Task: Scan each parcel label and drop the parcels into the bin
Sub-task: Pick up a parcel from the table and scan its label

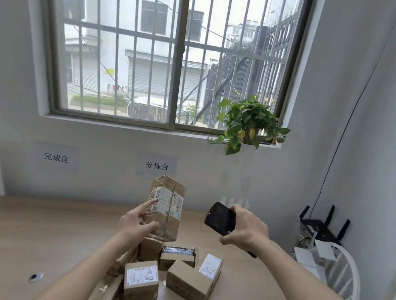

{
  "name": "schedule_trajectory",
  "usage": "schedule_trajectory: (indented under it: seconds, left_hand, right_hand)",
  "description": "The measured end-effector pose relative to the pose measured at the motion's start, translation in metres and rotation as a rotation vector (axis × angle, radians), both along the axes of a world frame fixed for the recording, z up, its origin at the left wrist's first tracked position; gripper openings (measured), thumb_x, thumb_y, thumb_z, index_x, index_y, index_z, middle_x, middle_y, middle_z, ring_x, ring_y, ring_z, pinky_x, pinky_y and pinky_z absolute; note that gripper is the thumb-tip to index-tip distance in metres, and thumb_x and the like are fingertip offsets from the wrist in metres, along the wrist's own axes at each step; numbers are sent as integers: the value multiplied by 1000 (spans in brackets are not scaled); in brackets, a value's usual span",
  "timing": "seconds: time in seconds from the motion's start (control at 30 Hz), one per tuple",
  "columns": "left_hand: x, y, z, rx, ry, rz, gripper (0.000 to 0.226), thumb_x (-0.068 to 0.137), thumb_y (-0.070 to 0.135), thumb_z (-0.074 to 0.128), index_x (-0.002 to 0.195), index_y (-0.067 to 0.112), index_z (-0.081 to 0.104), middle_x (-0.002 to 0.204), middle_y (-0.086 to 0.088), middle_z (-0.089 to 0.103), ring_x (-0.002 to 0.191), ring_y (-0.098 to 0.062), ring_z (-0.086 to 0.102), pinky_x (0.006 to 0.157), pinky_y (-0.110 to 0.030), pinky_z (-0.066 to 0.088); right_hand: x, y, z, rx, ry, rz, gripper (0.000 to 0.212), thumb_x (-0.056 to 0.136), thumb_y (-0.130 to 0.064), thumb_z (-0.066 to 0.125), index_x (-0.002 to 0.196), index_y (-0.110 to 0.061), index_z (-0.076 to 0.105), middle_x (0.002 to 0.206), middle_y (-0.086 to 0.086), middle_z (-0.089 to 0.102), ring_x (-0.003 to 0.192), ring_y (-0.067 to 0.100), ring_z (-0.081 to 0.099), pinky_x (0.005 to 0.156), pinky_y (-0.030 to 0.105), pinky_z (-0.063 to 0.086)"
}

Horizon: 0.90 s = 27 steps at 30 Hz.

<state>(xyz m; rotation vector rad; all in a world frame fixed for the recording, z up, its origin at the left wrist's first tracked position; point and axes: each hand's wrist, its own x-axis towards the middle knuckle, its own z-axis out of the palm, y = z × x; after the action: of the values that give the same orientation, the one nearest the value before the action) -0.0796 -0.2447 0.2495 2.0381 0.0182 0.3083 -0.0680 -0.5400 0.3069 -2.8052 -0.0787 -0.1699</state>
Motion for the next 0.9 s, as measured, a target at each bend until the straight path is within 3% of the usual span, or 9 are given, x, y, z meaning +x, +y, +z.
schedule_trajectory:
  seconds: [0.23, 0.53, 0.7, 0.9]
  left_hand:
    - [-26, -3, 7, -22, 0, 13, 75, 72, 20, 79, 139, 38, 52, 99, 10, 70, 87, -9, 70, 85, -34, 59]
    - [-68, -17, 12, -36, -8, 49, 74, 76, 9, 78, 141, 32, 53, 95, 15, 68, 85, -8, 71, 83, -35, 60]
    - [-90, -17, 13, -55, -12, 69, 74, 74, 10, 78, 139, 37, 52, 94, 14, 70, 82, -7, 72, 85, -38, 60]
    - [-122, -8, 12, -16, -13, 120, 75, 78, 14, 78, 144, 33, 49, 99, 18, 63, 91, -5, 66, 83, -30, 58]
  right_hand:
    - [-14, -5, 9, -17, -16, 38, 68, 56, -40, 86, 112, -31, 48, 99, -7, 64, 90, 22, 62, 78, 33, 47]
    - [-39, -17, 17, -28, -26, 88, 66, 58, -38, 86, 111, -29, 48, 100, -6, 64, 91, 23, 63, 82, 35, 51]
    - [-53, -16, 19, -35, -33, 112, 68, 58, -38, 86, 115, -29, 49, 104, -6, 65, 95, 22, 64, 85, 36, 52]
    - [-67, -6, 16, -37, -14, 170, 73, 62, -38, 86, 126, -32, 51, 108, -6, 66, 99, 20, 64, 85, 35, 53]
